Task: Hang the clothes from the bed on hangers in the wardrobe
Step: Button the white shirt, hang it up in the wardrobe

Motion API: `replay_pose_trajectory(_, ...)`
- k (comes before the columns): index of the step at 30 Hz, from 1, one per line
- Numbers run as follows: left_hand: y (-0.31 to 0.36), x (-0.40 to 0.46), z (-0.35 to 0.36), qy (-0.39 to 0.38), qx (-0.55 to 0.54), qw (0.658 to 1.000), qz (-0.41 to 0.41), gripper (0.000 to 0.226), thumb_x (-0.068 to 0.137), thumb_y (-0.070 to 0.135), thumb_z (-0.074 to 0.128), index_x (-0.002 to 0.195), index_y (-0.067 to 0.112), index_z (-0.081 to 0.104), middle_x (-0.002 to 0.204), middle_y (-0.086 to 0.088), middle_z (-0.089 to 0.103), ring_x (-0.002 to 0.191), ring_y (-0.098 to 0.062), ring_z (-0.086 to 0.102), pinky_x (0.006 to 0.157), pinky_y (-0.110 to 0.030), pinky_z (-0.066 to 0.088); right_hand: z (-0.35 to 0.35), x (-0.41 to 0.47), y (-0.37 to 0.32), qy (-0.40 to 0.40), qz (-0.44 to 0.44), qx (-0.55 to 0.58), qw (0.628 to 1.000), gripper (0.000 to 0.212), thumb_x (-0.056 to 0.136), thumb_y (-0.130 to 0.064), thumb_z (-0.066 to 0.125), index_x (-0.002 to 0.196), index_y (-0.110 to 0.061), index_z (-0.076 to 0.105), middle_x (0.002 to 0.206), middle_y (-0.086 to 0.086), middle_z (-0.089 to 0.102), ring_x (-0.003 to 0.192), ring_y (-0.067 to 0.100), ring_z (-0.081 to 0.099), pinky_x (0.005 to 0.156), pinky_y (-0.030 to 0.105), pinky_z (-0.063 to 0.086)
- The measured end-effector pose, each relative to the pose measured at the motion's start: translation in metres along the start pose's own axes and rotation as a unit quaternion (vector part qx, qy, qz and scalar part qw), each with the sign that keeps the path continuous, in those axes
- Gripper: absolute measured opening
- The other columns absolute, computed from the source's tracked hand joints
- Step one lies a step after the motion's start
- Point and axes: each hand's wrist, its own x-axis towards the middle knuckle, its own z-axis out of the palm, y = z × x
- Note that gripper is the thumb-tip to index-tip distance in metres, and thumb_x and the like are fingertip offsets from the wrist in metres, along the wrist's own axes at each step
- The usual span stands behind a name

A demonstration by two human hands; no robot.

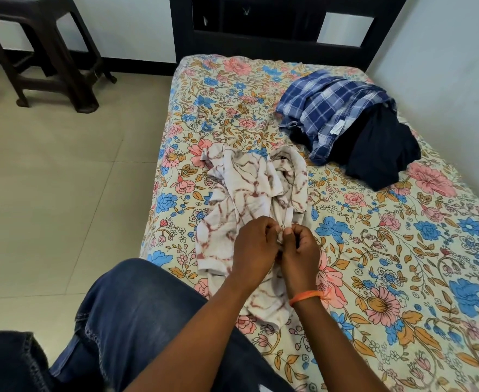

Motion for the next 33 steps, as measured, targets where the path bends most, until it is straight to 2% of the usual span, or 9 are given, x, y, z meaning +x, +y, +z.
replay_pose_trajectory(6,0.001,-0.001,0.001,0.007,0.002,1.000,-0.003,0.014,0.091,0.025,0.055,0.083,0.021,0.066,0.077,0.007,0.067,0.074,-0.007,0.062,0.069,-0.039,0.053,0.003,-0.003,0.006,0.002,-0.010,-0.023,1.000,0.008,0.099,-0.015,0.055,0.099,-0.012,0.063,0.083,0.001,0.066,0.074,0.013,0.060,0.066,0.024,0.045)
replay_pose_trajectory(9,0.003,-0.002,0.002,0.020,-0.022,0.999,-0.022,0.013,0.091,0.021,0.057,0.083,0.021,0.067,0.078,0.008,0.067,0.076,-0.004,0.062,0.070,-0.035,0.053,0.002,-0.005,0.001,-0.003,-0.038,-0.021,0.999,0.009,0.097,-0.011,0.058,0.097,-0.019,0.064,0.085,-0.004,0.067,0.076,0.005,0.061,0.068,0.014,0.044)
replay_pose_trajectory(12,0.005,-0.002,0.002,0.025,-0.029,0.999,-0.034,0.012,0.091,0.019,0.057,0.085,0.021,0.068,0.080,0.009,0.068,0.076,-0.004,0.062,0.071,-0.033,0.053,0.000,-0.006,-0.002,0.001,-0.028,-0.003,1.000,0.011,0.095,-0.010,0.060,0.100,-0.016,0.068,0.087,-0.004,0.069,0.079,0.002,0.063,0.068,0.011,0.046)
replay_pose_trajectory(16,0.004,-0.001,0.000,0.016,-0.024,0.999,-0.033,0.013,0.091,0.019,0.057,0.084,0.021,0.067,0.078,0.009,0.067,0.074,-0.004,0.062,0.069,-0.032,0.053,0.000,-0.008,-0.005,0.013,0.012,0.051,0.999,0.010,0.092,-0.009,0.065,0.093,-0.018,0.069,0.084,-0.004,0.070,0.075,-0.001,0.063,0.067,0.008,0.047)
replay_pose_trajectory(19,0.002,-0.001,0.002,0.010,-0.018,0.999,-0.030,0.013,0.091,0.019,0.057,0.083,0.023,0.067,0.078,0.008,0.068,0.074,-0.006,0.063,0.069,-0.036,0.054,0.001,-0.005,-0.003,0.020,0.095,0.134,0.986,0.013,0.089,-0.003,0.068,0.091,-0.015,0.072,0.086,0.006,0.073,0.079,0.017,0.068,0.070,0.027,0.057)
replay_pose_trajectory(22,0.000,0.000,0.002,0.013,-0.021,0.999,-0.035,0.014,0.090,0.018,0.058,0.081,0.022,0.067,0.077,0.008,0.068,0.074,-0.005,0.063,0.068,-0.031,0.053,0.001,-0.004,-0.005,0.009,0.153,0.190,0.970,0.014,0.087,-0.001,0.067,0.092,-0.011,0.076,0.083,0.010,0.075,0.078,0.022,0.070,0.076,0.042,0.058)
replay_pose_trajectory(26,0.000,0.002,-0.002,0.014,-0.059,0.996,-0.061,0.015,0.089,0.013,0.061,0.079,0.019,0.072,0.073,0.012,0.068,0.071,0.002,0.062,0.063,-0.008,0.042,-0.005,-0.006,-0.007,0.006,0.166,0.205,0.965,0.012,0.088,-0.008,0.067,0.087,-0.006,0.078,0.077,0.013,0.075,0.072,0.025,0.068,0.077,0.049,0.056)
replay_pose_trajectory(29,-0.001,0.005,-0.006,-0.014,-0.116,0.990,-0.079,0.013,0.088,0.014,0.066,0.082,0.017,0.077,0.075,0.013,0.071,0.072,0.005,0.064,0.066,-0.007,0.045,-0.010,-0.002,-0.004,-0.018,0.185,0.216,0.958,0.009,0.084,-0.003,0.071,0.090,-0.003,0.078,0.079,0.017,0.074,0.071,0.027,0.069,0.078,0.054,0.057)
replay_pose_trajectory(33,-0.001,0.006,-0.009,-0.026,-0.137,0.987,-0.083,0.012,0.089,0.010,0.067,0.089,0.012,0.079,0.076,0.015,0.070,0.073,0.010,0.064,0.070,-0.008,0.047,-0.015,0.004,-0.002,-0.058,0.188,0.214,0.957,0.008,0.078,-0.003,0.078,0.085,-0.006,0.079,0.083,0.023,0.073,0.075,0.035,0.069,0.081,0.062,0.055)
